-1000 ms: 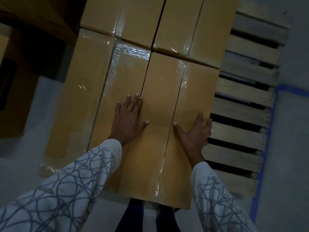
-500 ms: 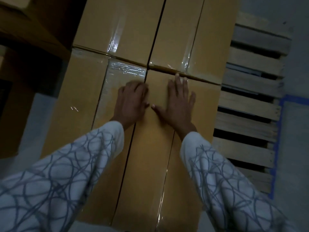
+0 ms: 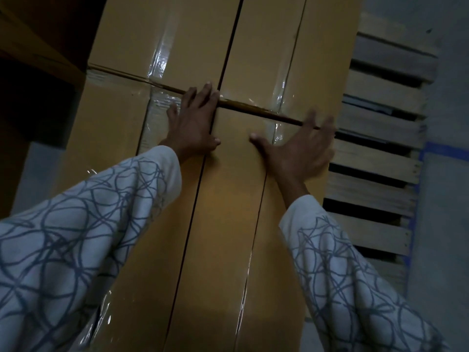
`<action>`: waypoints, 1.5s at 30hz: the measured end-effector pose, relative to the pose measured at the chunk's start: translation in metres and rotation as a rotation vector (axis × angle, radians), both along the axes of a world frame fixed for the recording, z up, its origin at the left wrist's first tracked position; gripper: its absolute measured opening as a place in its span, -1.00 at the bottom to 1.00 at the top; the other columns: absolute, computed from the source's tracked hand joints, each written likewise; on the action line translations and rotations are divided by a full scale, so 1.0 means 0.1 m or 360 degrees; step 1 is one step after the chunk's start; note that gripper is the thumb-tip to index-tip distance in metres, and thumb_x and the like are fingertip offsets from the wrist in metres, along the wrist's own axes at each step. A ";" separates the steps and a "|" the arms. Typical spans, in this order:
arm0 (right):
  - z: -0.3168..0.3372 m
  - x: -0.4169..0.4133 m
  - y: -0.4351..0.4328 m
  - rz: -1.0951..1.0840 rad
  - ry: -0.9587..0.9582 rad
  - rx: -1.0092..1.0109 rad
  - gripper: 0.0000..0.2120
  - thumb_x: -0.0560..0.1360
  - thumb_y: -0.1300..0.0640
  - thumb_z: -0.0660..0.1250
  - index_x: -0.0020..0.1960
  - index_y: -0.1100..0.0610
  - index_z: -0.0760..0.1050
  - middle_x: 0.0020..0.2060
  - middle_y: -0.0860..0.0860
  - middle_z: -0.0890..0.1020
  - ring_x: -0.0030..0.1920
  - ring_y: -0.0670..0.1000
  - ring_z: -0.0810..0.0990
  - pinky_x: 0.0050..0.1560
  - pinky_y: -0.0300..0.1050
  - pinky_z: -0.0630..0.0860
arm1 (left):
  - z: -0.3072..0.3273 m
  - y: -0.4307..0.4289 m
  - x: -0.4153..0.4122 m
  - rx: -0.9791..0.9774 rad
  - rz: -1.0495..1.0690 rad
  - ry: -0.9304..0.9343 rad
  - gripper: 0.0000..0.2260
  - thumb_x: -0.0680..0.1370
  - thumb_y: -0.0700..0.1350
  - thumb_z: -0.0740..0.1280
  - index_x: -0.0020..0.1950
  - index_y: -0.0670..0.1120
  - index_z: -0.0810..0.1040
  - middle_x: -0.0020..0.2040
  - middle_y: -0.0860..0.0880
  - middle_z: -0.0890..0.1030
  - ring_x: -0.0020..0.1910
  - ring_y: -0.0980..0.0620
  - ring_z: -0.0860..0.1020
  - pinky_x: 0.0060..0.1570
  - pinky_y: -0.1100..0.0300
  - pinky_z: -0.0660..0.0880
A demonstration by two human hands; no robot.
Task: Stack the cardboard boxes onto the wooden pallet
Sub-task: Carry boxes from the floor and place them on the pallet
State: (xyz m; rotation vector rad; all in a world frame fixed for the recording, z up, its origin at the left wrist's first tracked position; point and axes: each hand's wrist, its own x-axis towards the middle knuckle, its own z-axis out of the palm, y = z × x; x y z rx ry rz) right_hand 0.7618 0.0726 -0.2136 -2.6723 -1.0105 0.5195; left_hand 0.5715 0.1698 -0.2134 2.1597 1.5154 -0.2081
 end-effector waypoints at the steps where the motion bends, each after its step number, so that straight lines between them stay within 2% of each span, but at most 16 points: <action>1: -0.01 0.08 -0.03 -0.0155 0.0045 0.0035 0.37 0.10 -0.64 0.42 0.69 -0.03 -0.04 0.68 0.12 -0.11 0.67 0.21 -0.18 0.56 0.37 -0.11 | 0.00 0.00 -0.01 -0.0007 0.0005 -0.0006 -0.02 0.44 0.06 0.55 0.66 0.06 -0.02 0.67 0.08 -0.14 0.63 -0.08 -0.15 0.51 -0.33 -0.02; 3: -0.02 0.22 -0.04 -0.0310 0.0200 0.0079 0.38 0.11 -0.56 0.50 0.69 -0.02 -0.04 0.68 0.15 -0.08 0.67 0.20 -0.13 0.58 0.34 -0.09 | 0.00 -0.02 0.00 0.0002 0.0024 -0.0018 -0.03 0.43 0.04 0.56 0.66 0.07 0.01 0.67 0.08 -0.13 0.63 -0.07 -0.15 0.52 -0.32 -0.03; 5: -0.03 0.31 -0.03 -0.0310 0.0312 0.0085 0.35 0.13 -0.49 0.56 0.68 -0.03 -0.02 0.67 0.12 -0.02 0.66 0.18 -0.04 0.59 0.30 -0.01 | -0.01 -0.03 0.01 -0.0003 0.0093 -0.0084 -0.04 0.41 0.00 0.58 0.65 0.09 0.06 0.67 0.09 -0.09 0.63 -0.06 -0.14 0.53 -0.30 -0.07; 11: -0.09 0.33 -0.05 -0.0307 0.0322 0.0169 0.30 0.11 -0.46 0.60 0.66 -0.07 0.07 0.65 0.06 0.07 0.63 0.14 0.07 0.56 0.28 0.08 | -0.01 -0.07 0.03 -0.0030 0.0275 -0.0271 -0.11 0.38 -0.15 0.57 0.61 0.10 0.21 0.66 0.14 0.00 0.64 -0.01 -0.11 0.55 -0.25 -0.17; 21: -0.11 0.33 -0.07 -0.0292 0.0264 0.0248 0.24 0.13 -0.46 0.58 0.64 -0.06 0.13 0.63 0.07 0.13 0.61 0.13 0.13 0.56 0.27 0.10 | 0.03 -0.10 0.00 0.0049 0.0111 -0.0123 -0.14 0.44 -0.02 0.52 0.64 0.07 0.13 0.66 0.10 0.02 0.64 -0.04 -0.08 0.54 -0.31 -0.07; 28: -0.13 0.34 -0.11 -0.0184 0.0252 0.0123 0.25 0.23 -0.53 0.48 0.69 -0.03 0.02 0.68 0.08 -0.02 0.67 0.11 -0.10 0.61 0.21 -0.12 | 0.01 -0.10 -0.02 0.0093 -0.0156 0.0155 -0.12 0.52 0.11 0.39 0.67 0.03 -0.09 0.67 0.03 -0.14 0.64 -0.14 -0.15 0.52 -0.33 0.01; 35: -0.02 0.37 -0.12 -0.0083 0.0277 -0.0043 0.28 0.26 -0.57 0.41 0.70 -0.01 -0.12 0.68 0.09 -0.19 0.67 0.16 -0.24 0.58 0.33 -0.15 | 0.07 -0.12 0.06 0.0076 -0.0187 0.0289 -0.10 0.51 0.12 0.37 0.66 0.01 -0.13 0.67 0.02 -0.17 0.64 -0.15 -0.17 0.52 -0.33 0.04; 37: 0.04 0.35 -0.17 0.0008 0.0234 -0.0077 0.29 0.26 -0.57 0.40 0.70 -0.01 -0.13 0.68 0.08 -0.21 0.66 0.17 -0.26 0.56 0.40 -0.15 | 0.11 -0.13 0.06 0.0063 -0.0149 0.0281 -0.10 0.50 0.12 0.38 0.66 0.02 -0.11 0.67 0.01 -0.14 0.64 -0.15 -0.15 0.52 -0.31 0.04; 40: 0.14 0.29 -0.38 0.0247 0.0171 -0.0070 0.23 0.33 -0.49 0.44 0.70 -0.02 -0.15 0.68 0.08 -0.20 0.67 0.19 -0.20 0.56 0.40 -0.08 | 0.20 -0.35 0.07 0.0177 -0.0026 0.0219 -0.13 0.48 0.11 0.42 0.65 0.02 0.00 0.67 -0.05 0.02 0.63 -0.20 -0.05 0.53 -0.27 0.06; 42: 0.25 0.20 -0.63 0.0434 0.0140 -0.0081 0.16 0.38 -0.44 0.43 0.70 -0.02 -0.12 0.68 0.09 -0.18 0.67 0.20 -0.17 0.56 0.39 -0.04 | 0.29 -0.67 0.09 0.0238 -0.0030 0.0147 -0.15 0.48 0.13 0.42 0.65 0.02 0.05 0.66 -0.08 0.08 0.62 -0.22 0.02 0.51 -0.26 0.09; 45: 0.51 0.05 -1.10 0.0639 0.0178 -0.0160 0.05 0.44 -0.39 0.42 0.70 -0.05 -0.06 0.69 0.05 -0.15 0.67 0.18 -0.17 0.56 0.37 -0.05 | 0.49 -1.30 0.09 0.0149 -0.0065 0.0040 -0.23 0.53 0.16 0.36 0.65 0.06 0.09 0.65 -0.07 0.11 0.62 -0.21 0.06 0.49 -0.25 0.13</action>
